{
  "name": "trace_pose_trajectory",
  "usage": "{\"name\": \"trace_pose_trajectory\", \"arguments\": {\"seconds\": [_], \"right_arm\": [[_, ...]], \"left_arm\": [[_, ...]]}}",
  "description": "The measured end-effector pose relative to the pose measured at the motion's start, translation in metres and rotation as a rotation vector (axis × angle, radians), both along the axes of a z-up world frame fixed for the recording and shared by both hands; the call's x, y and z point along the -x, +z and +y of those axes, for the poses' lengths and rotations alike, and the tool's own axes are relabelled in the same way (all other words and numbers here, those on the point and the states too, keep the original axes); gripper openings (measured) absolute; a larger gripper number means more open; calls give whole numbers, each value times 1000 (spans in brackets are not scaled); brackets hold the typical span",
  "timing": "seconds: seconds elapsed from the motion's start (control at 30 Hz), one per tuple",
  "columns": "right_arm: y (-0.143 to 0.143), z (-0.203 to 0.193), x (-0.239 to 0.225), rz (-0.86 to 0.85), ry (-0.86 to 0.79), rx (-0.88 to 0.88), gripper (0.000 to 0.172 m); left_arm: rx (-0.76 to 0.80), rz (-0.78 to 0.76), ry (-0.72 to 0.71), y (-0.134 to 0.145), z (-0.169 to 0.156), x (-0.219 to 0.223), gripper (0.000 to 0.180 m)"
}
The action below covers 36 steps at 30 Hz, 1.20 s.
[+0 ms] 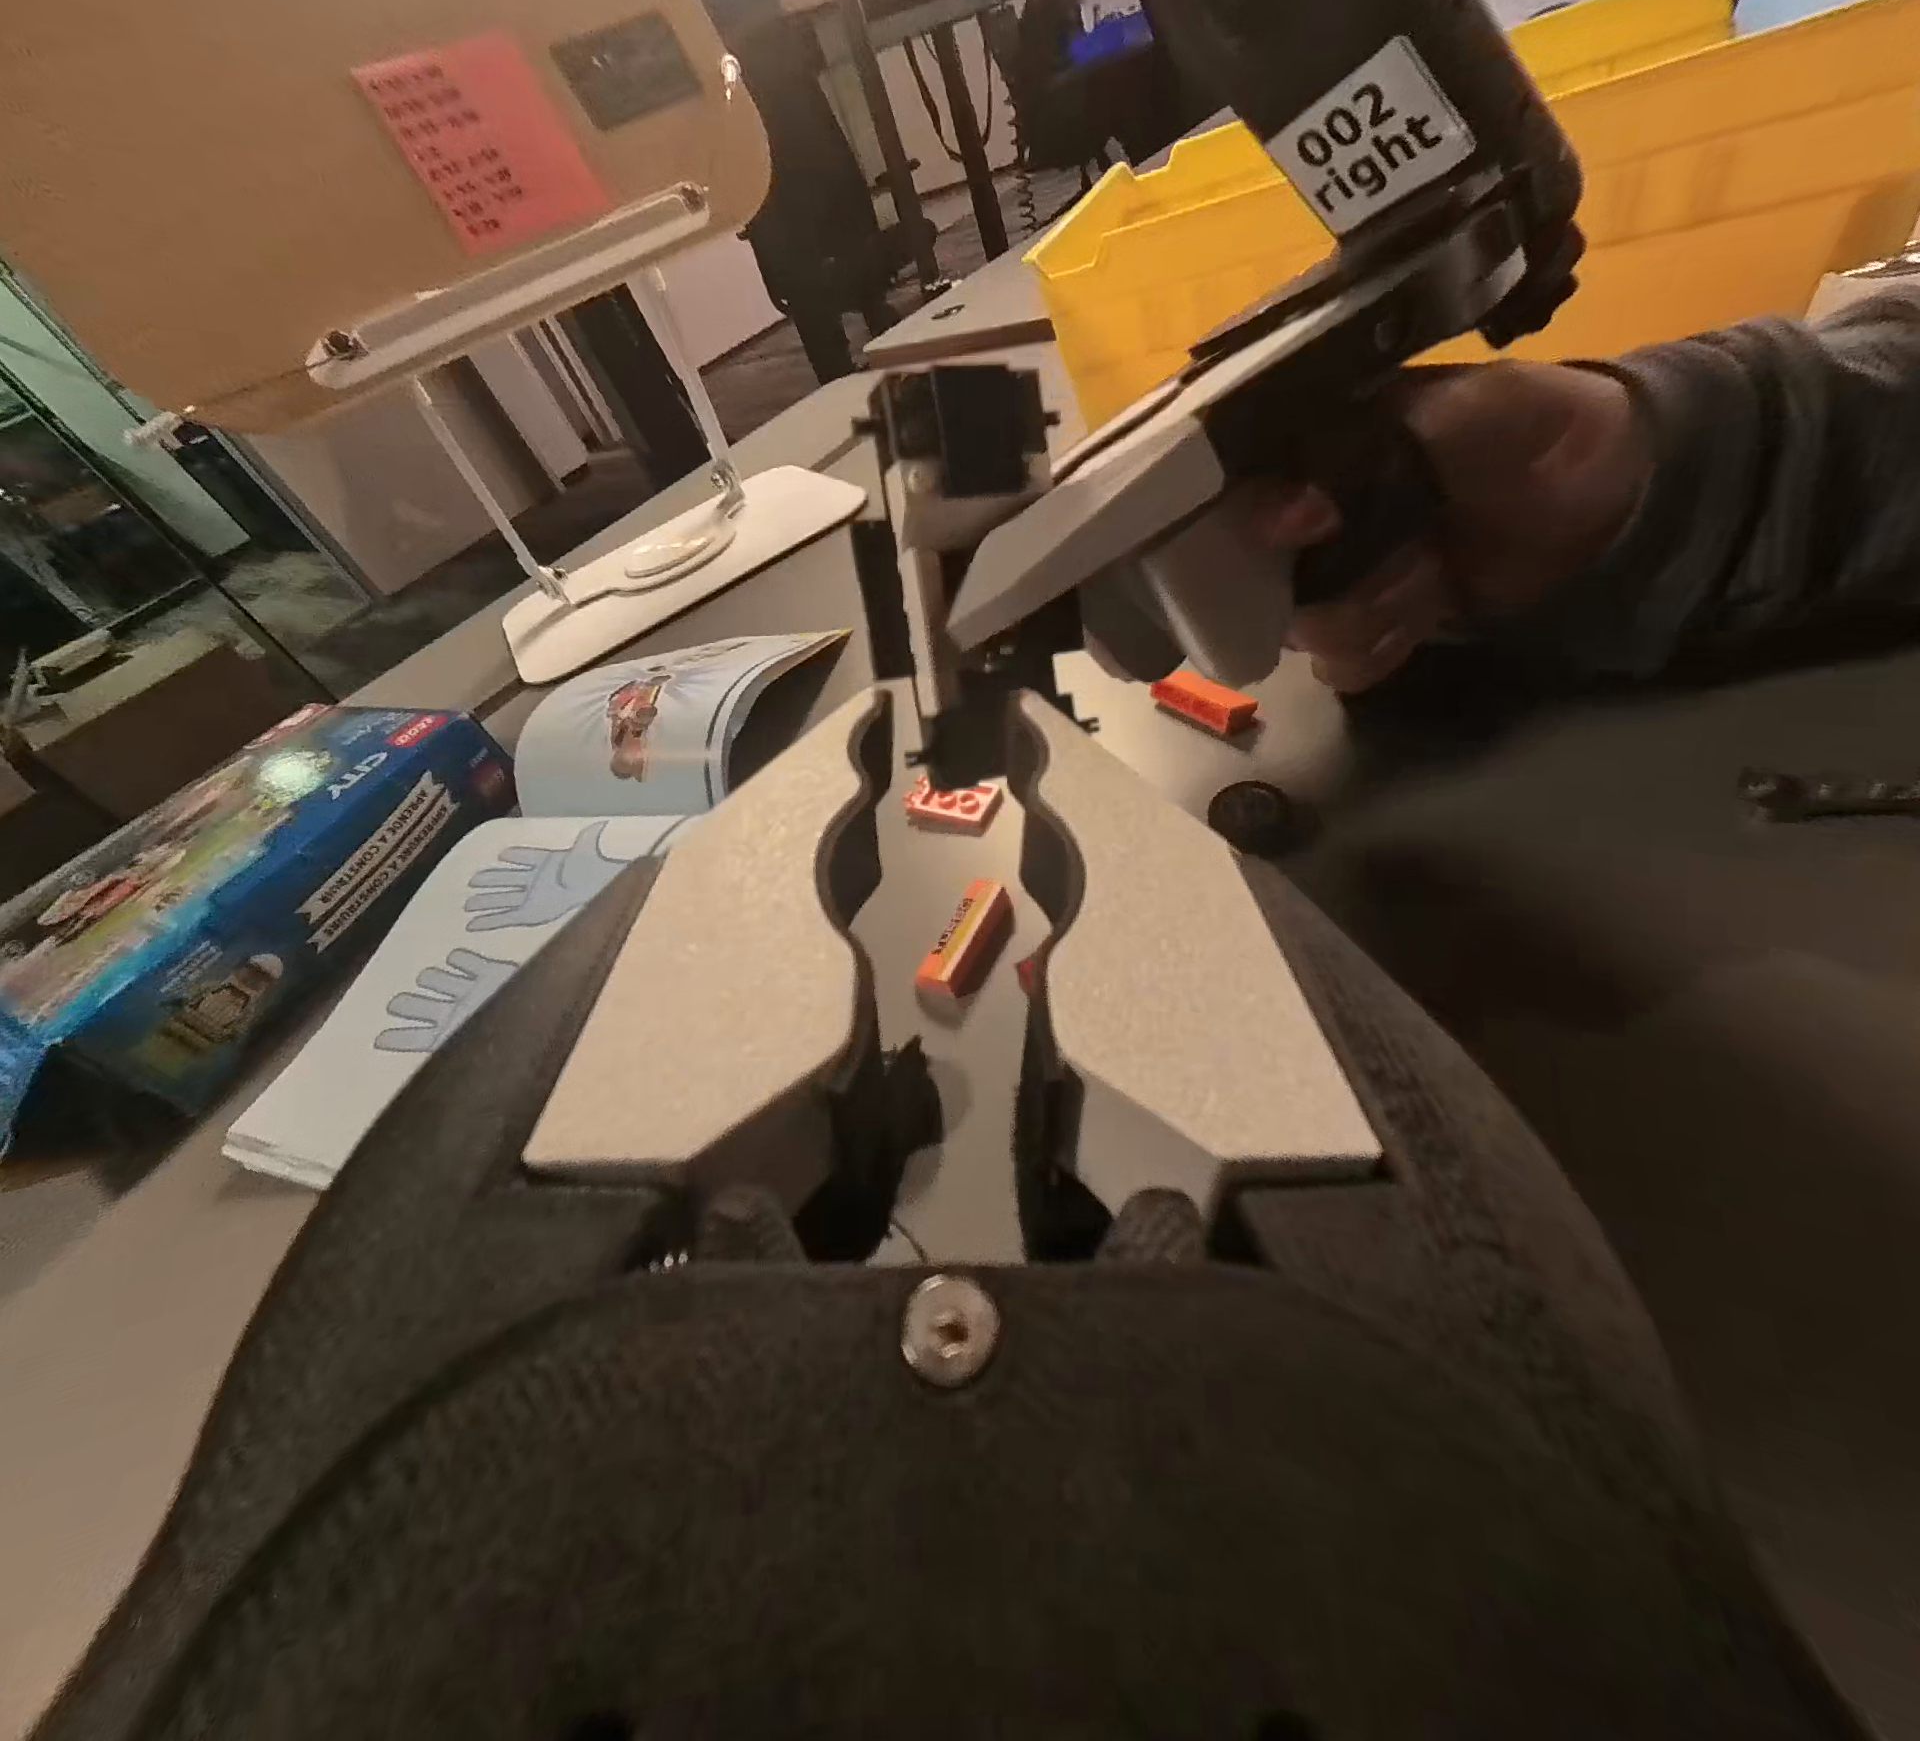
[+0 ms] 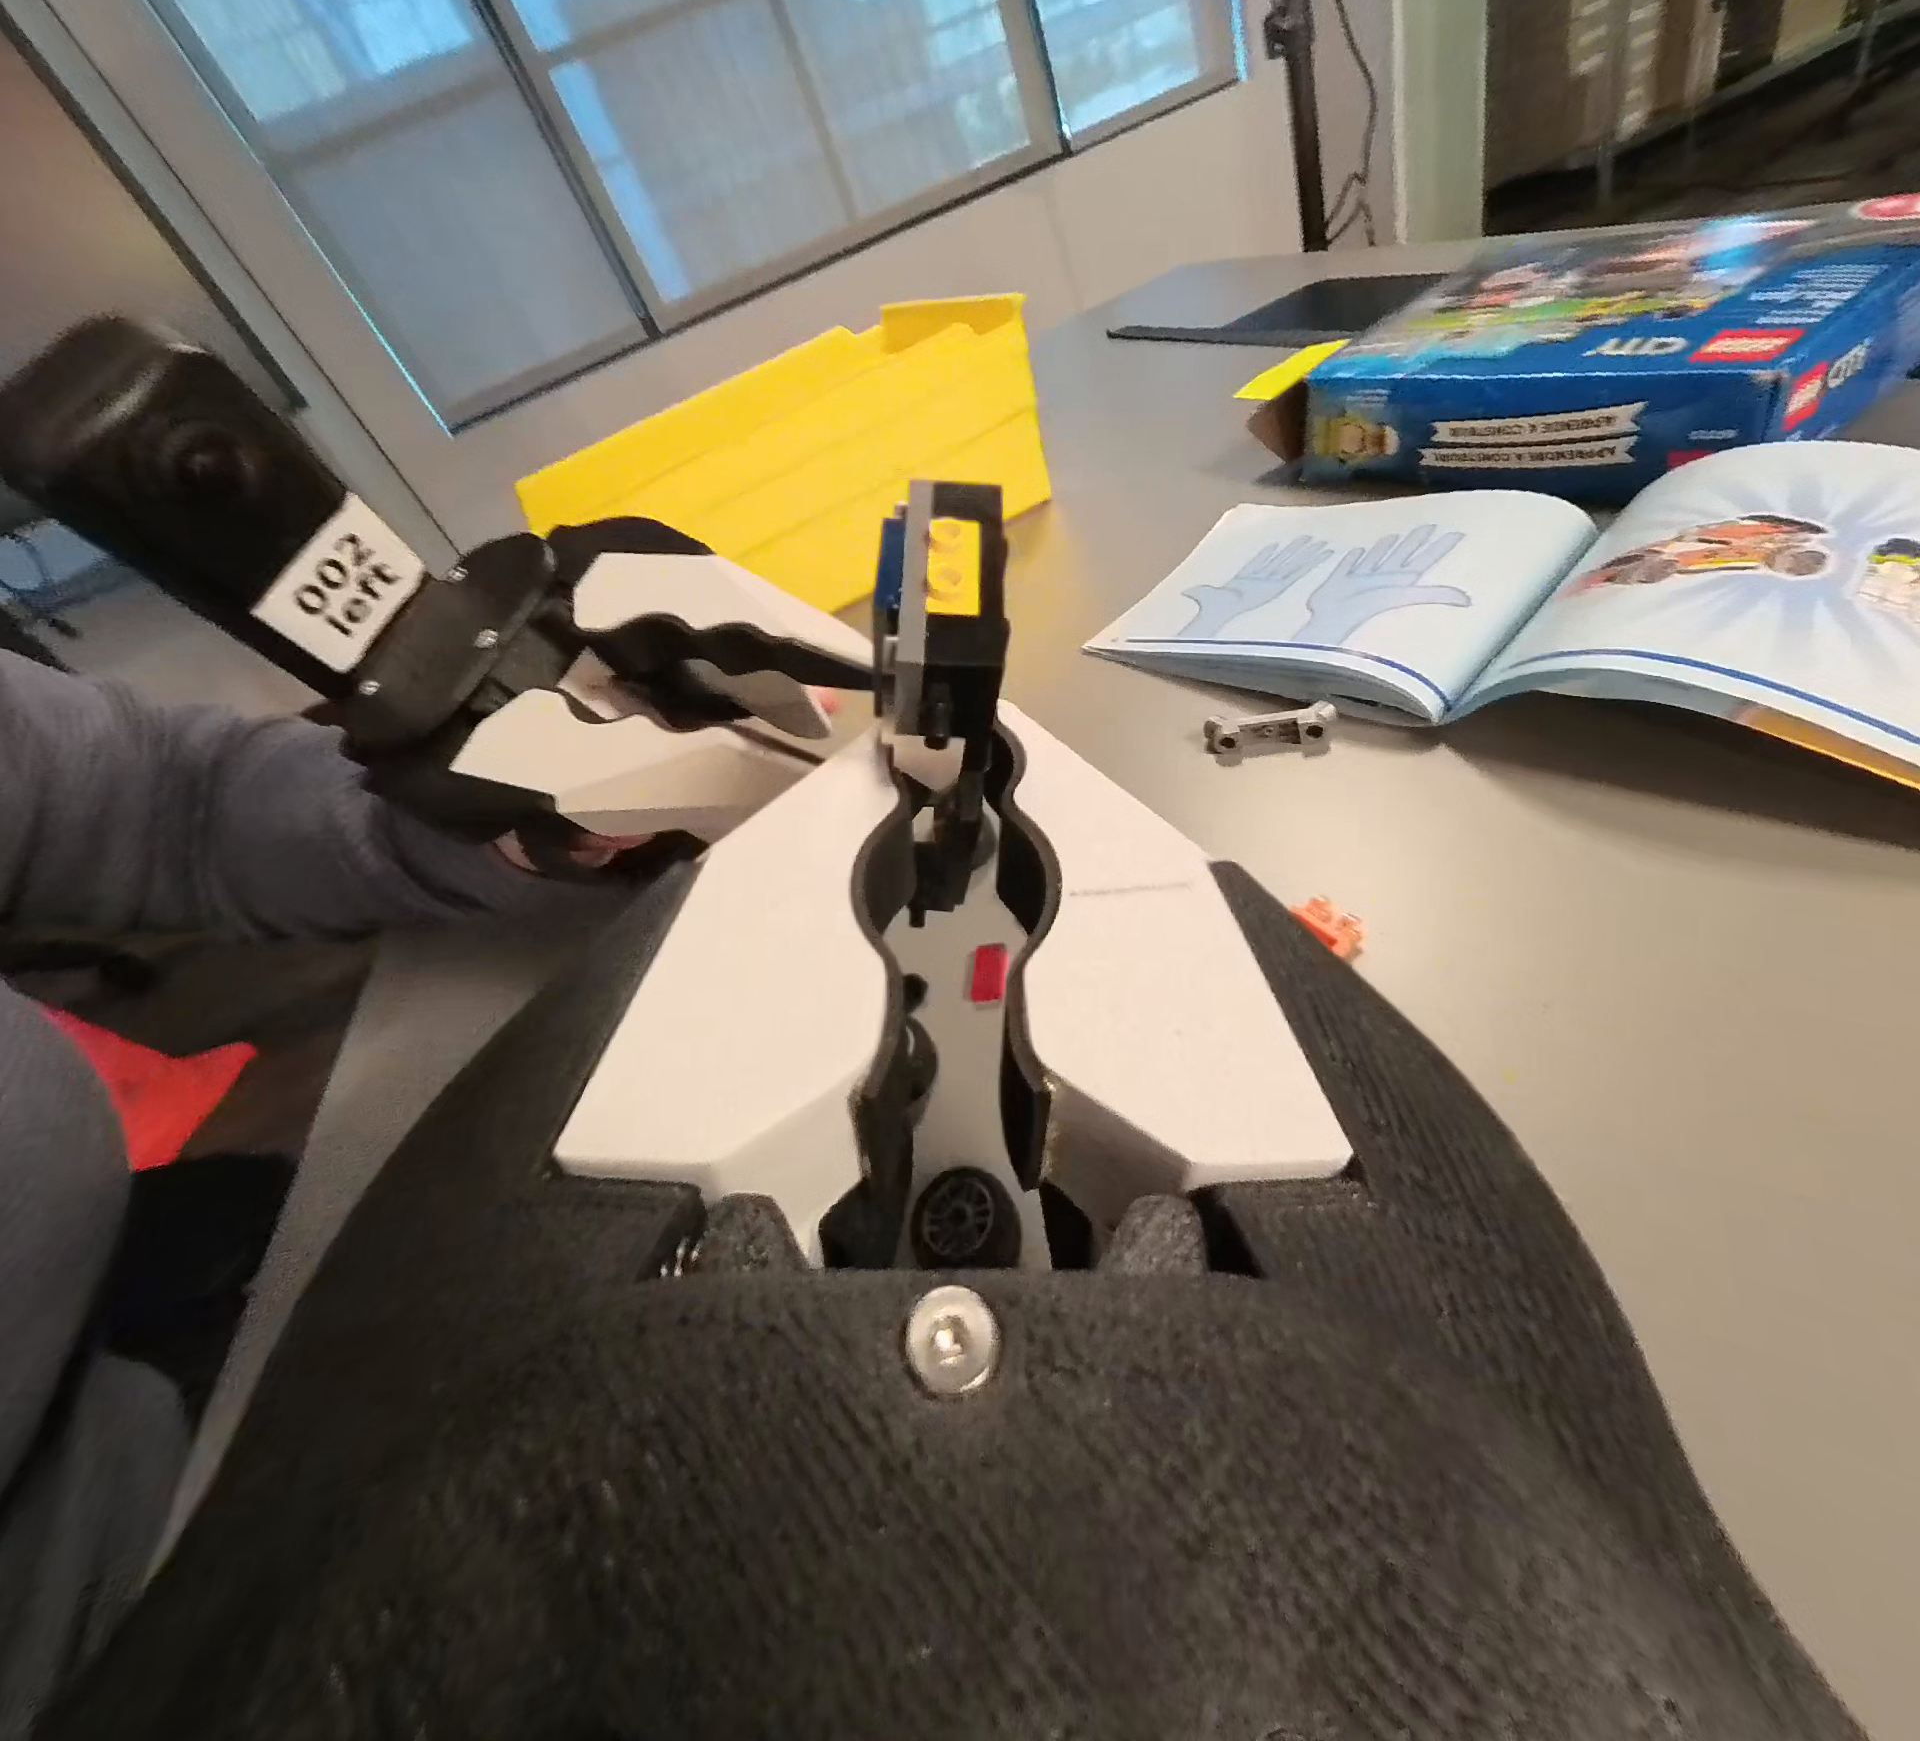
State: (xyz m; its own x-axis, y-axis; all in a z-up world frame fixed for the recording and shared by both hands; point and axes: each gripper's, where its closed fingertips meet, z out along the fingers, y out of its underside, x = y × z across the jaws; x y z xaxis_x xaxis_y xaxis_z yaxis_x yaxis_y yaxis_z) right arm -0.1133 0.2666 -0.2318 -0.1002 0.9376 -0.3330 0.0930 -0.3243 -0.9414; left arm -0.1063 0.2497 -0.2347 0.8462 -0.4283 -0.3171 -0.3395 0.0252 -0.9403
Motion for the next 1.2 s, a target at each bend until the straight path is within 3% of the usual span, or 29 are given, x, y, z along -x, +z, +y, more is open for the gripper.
{"name": "trace_pose_trajectory", "arguments": {"seconds": [0.2,0.47,0.57,0.83,1.07,1.2], "right_arm": [[-6,-8,4,-57,-8,-154,7],[-11,-7,4,-98,-29,-243,8],[-9,-12,1,-90,13,-253,29],[-10,-11,-3,-99,46,-153,15],[-13,-13,-3,-139,6,-333,12],[-11,-13,-3,-133,-20,-382,12]], "left_arm": [[-25,24,8,2,0,1,1],[43,32,11,-7,3,3,0],[62,7,25,-7,5,8,0],[77,-52,19,-5,6,12,0],[64,-4,7,-8,4,5,7],[77,-4,11,-8,5,7,1]]}}
